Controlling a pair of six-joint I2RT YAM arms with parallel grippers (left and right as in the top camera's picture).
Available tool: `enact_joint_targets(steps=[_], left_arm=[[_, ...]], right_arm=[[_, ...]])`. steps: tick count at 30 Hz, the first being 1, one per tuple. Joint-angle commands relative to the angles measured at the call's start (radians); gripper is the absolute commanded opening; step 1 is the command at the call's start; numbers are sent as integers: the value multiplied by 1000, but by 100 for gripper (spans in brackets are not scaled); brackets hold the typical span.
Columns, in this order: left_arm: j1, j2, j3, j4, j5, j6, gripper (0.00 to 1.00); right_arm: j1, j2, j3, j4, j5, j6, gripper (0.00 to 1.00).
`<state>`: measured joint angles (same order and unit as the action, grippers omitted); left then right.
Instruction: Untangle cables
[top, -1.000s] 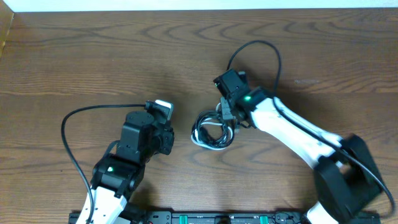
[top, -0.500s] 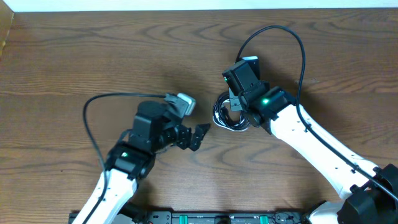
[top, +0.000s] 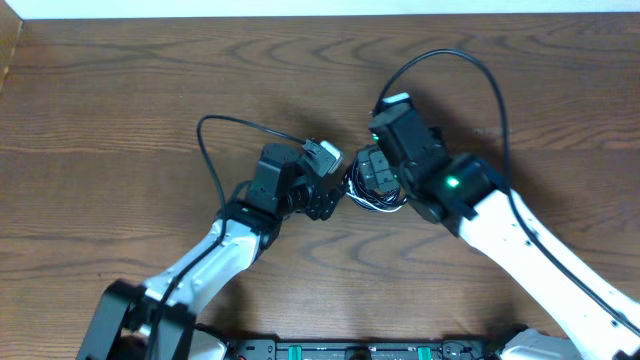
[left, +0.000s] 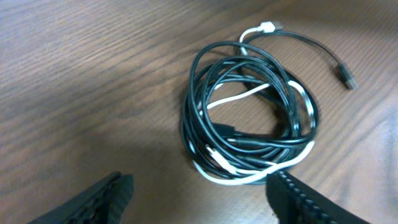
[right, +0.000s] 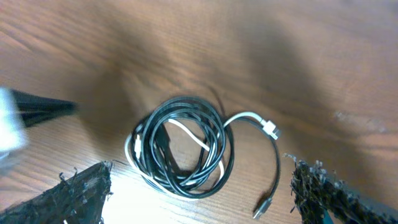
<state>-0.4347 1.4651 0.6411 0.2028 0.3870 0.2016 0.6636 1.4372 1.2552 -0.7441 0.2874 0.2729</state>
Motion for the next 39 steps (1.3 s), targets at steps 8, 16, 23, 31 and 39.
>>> enact_joint_targets(steps=[8,16,23,31,39], left_arm=[[-18,152,18,241,-2,16,58],[-107,248,18,389,-3,-46,58],[-118,333,18,449,-7,-46,58],[-118,446,18,573,-7,-47,53],[-118,463,18,623,-7,-68,7]], right_arm=[[2,-169,5,-3,5,-35,91],[3,-183,5,0,-40,-35,92],[5,-183,5,-5,-97,-35,93],[6,-183,5,-31,-127,-39,92],[6,-183,5,-64,-145,-39,82]])
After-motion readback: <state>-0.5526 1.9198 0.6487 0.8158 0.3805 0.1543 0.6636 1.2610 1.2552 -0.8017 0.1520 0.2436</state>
